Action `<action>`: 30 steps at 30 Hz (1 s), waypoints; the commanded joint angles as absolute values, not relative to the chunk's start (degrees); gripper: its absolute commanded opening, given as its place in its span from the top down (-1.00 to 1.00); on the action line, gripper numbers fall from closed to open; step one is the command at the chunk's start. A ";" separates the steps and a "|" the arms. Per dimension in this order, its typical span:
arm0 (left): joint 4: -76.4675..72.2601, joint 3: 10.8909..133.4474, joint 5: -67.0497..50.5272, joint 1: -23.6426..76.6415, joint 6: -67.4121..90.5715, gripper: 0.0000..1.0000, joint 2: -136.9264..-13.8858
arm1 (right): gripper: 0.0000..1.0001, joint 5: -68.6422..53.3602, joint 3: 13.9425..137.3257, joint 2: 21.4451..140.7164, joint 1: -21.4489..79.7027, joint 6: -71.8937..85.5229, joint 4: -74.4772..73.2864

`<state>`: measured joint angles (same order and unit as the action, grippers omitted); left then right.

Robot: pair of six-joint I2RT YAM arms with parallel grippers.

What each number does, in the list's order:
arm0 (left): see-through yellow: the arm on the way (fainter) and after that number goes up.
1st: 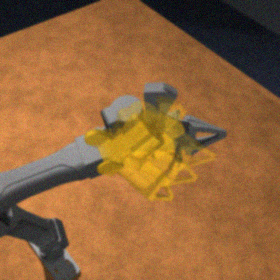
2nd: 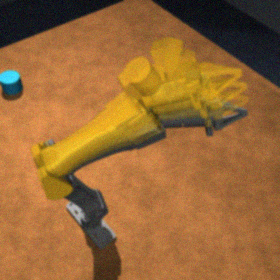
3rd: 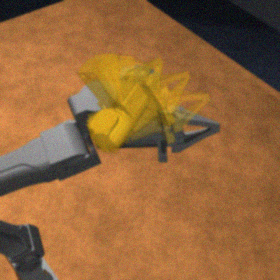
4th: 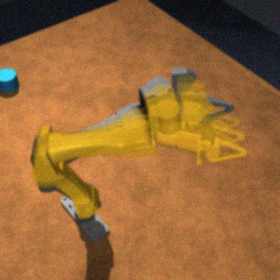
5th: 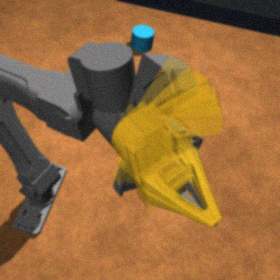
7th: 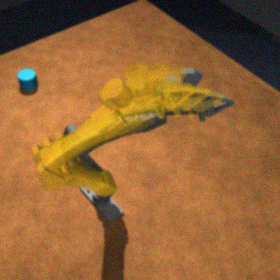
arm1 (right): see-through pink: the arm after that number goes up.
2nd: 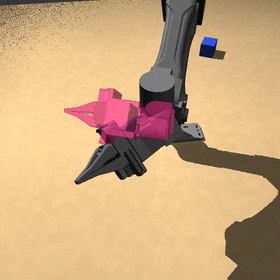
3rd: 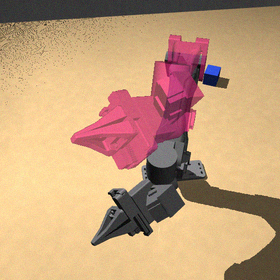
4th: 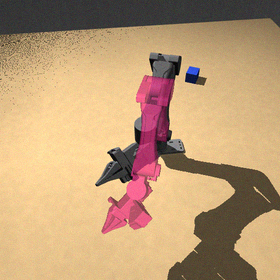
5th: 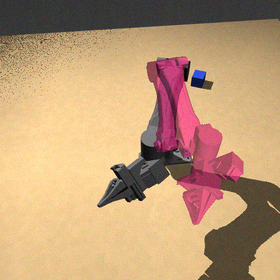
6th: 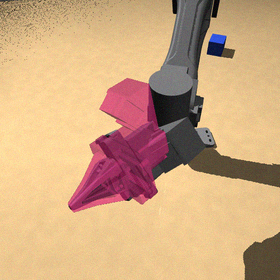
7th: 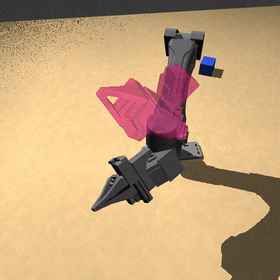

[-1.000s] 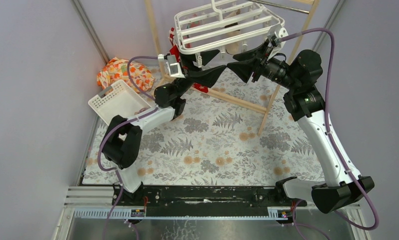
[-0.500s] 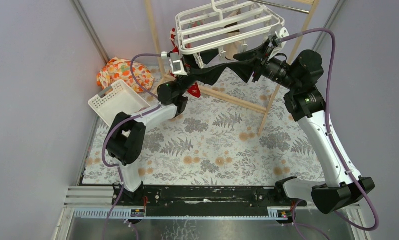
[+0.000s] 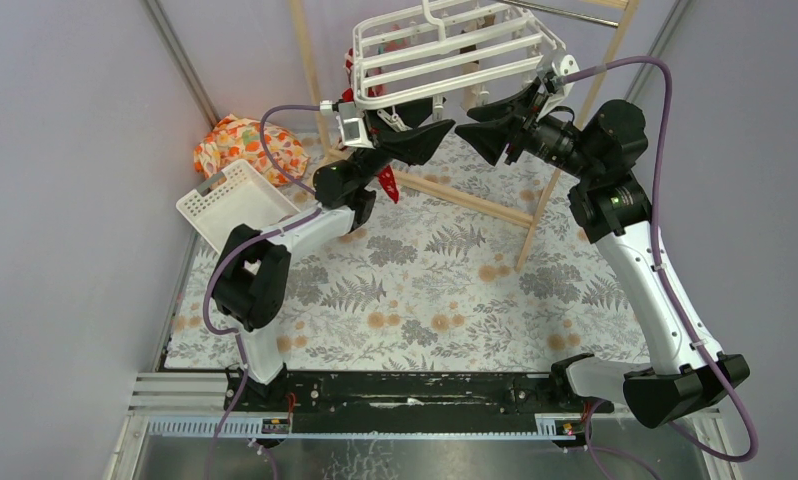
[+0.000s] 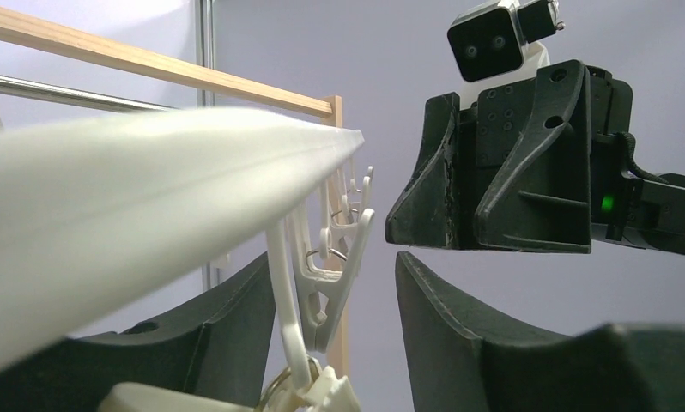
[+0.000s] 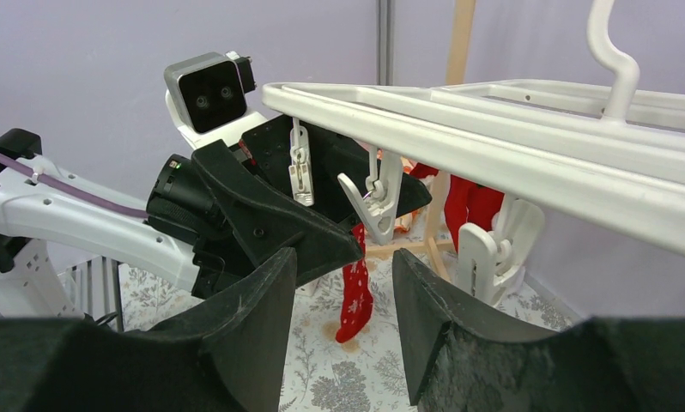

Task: Clip the socks to the hanger
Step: Open the clamp at the hanger.

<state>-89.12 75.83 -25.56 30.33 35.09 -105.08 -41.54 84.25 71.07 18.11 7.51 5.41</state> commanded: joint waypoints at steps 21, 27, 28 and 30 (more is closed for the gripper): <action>-92.37 72.46 -26.59 29.97 34.62 -0.29 -104.36 | -0.03 -42.49 84.46 69.79 17.41 8.63 8.87; -92.45 72.52 -26.52 29.85 34.54 -0.24 -104.23 | -0.03 -42.41 84.29 69.53 17.41 8.61 8.79; -92.46 72.81 -26.68 29.80 34.60 -0.23 -104.17 | -0.03 -42.38 84.20 69.45 17.40 8.59 8.79; -92.35 73.41 -26.72 29.83 34.70 -0.23 -104.24 | -0.03 -42.37 84.12 69.43 17.39 8.54 8.79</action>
<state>-89.14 72.49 -25.78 30.30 35.27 -105.08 -41.63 84.23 71.07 17.82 7.97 5.74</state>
